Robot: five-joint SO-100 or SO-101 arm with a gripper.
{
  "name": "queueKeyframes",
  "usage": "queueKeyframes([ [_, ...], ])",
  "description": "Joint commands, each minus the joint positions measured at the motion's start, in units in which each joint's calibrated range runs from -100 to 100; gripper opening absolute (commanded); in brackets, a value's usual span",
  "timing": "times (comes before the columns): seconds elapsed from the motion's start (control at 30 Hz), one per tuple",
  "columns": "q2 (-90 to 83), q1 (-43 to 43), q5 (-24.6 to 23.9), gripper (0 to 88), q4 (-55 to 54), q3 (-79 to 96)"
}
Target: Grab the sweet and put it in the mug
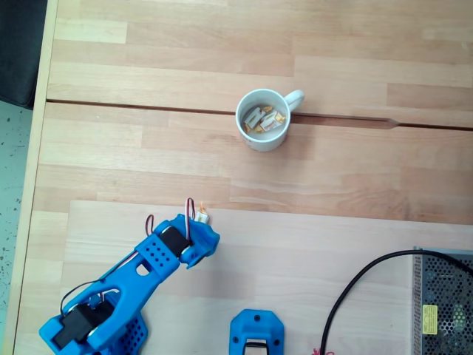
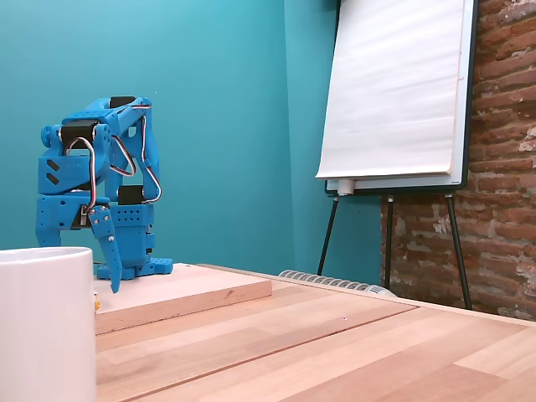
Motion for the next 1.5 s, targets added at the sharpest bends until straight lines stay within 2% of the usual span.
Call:
queueKeyframes([
  [0.0,0.52,0.20,0.29,27.3,-0.68,-2.90],
  [1.13,3.44,-0.02,-0.10,27.3,-0.92,-4.14],
  [1.47,4.22,-0.02,-0.20,27.3,-4.71,-3.70],
])
